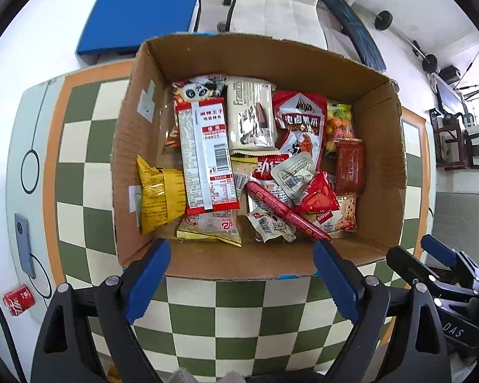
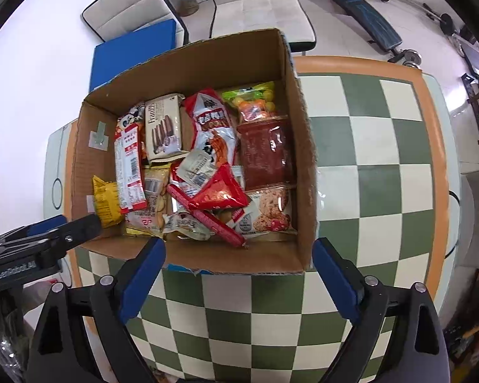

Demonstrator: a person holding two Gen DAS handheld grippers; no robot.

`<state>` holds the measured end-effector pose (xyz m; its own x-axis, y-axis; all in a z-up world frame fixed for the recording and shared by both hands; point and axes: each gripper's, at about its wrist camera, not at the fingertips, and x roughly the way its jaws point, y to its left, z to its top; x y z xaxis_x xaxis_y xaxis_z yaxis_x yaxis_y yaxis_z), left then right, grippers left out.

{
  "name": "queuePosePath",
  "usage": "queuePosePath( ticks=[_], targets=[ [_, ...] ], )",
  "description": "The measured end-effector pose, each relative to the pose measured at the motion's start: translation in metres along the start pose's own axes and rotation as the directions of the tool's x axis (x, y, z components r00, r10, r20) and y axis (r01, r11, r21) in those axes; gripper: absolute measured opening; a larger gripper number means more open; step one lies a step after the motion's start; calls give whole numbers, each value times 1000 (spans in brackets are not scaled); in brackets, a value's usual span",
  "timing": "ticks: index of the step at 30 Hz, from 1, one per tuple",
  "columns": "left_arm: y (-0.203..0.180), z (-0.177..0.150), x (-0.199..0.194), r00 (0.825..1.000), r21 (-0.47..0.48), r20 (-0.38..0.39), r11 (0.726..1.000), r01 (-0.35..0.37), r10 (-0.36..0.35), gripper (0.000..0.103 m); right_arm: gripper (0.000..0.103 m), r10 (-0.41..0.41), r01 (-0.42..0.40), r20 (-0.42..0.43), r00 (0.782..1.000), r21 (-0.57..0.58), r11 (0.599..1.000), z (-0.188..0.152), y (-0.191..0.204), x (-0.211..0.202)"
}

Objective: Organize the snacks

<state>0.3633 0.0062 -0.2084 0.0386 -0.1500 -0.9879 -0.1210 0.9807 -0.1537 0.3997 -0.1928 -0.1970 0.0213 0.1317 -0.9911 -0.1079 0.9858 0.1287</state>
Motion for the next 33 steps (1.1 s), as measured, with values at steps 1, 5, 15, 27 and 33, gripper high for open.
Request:
queuePosePath(
  ticks=[1,5,15,27,33],
  targets=[
    [0,-2,-1,1000,3,10,1000,-9,9,92,97,-5,5,5,1000,-2,1000,-2,0,-1],
    [-2,-14,-10,998,8,55,1000,-25,25,92,98,-21,21,22,1000,2,1000,-8,0,-7],
    [-9,-55,-53,978,6,203,999,-45,43,92,99,-33,36,122,992,-25,999,-38,4,-42],
    [-26,-134,-135,915,21,400,997,-71,56,92,99,-23,54,311,950,-90,994,-109,13,-128],
    [-29,-176,-173,881,11,468,997,-82,67,92,99,-11,54,396,918,-98,994,-150,16,-174]
  ],
)
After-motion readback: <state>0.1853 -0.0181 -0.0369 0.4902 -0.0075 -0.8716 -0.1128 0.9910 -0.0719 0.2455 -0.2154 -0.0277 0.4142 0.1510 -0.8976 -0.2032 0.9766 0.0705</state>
